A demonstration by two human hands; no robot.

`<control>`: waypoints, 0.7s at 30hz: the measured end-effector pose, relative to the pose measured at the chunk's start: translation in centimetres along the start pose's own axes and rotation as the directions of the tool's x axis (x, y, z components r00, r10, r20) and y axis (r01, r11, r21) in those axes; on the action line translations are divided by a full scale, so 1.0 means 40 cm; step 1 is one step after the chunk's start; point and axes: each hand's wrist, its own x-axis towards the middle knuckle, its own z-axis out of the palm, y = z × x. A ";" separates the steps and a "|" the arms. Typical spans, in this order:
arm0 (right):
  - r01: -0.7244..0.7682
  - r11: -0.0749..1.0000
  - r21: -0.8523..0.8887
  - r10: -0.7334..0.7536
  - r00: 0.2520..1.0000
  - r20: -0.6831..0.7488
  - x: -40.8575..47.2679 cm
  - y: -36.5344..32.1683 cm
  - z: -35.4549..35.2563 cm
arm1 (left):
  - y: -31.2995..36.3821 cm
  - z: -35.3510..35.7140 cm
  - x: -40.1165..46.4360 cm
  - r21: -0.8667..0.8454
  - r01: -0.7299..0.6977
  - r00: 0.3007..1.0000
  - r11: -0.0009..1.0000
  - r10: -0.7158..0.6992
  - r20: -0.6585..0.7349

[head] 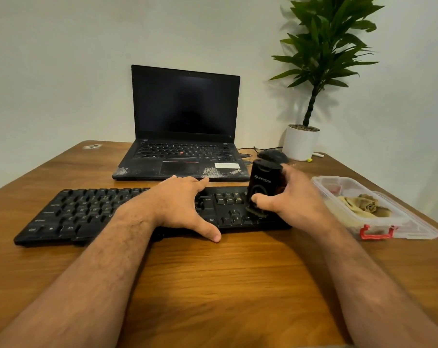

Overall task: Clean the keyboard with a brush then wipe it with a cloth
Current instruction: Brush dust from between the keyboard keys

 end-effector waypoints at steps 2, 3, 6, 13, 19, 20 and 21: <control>0.000 0.998 -0.064 -0.004 0.998 -0.069 0.005 0.006 -0.006 | -0.005 -0.001 0.001 0.006 0.001 1.000 1.000 -0.001 0.005; -0.015 0.996 -0.086 0.003 0.992 -0.129 0.007 0.003 -0.011 | -0.012 -0.001 0.002 0.018 0.000 1.000 1.000 0.000 0.006; -0.010 1.000 0.025 0.012 0.997 -0.076 0.006 0.004 -0.013 | -0.033 -0.003 0.003 0.029 0.015 0.999 0.999 -0.016 0.027; -0.060 0.987 0.147 0.069 0.996 -0.062 0.012 0.011 -0.024 | -0.037 -0.003 0.002 0.004 0.009 1.000 1.000 -0.009 0.022; -0.060 0.995 0.073 0.062 0.998 -0.018 0.009 0.003 -0.016 | -0.016 0.003 0.005 -0.020 -0.013 1.000 1.000 0.013 0.010; -0.053 0.998 0.045 0.056 0.997 -0.056 0.010 0.001 -0.018 | -0.012 0.003 0.006 -0.009 -0.013 1.000 1.000 0.014 0.012; -0.047 0.998 0.041 0.050 0.997 -0.062 0.008 0.000 -0.021 | -0.008 0.004 0.007 0.001 -0.013 1.000 1.000 0.013 0.012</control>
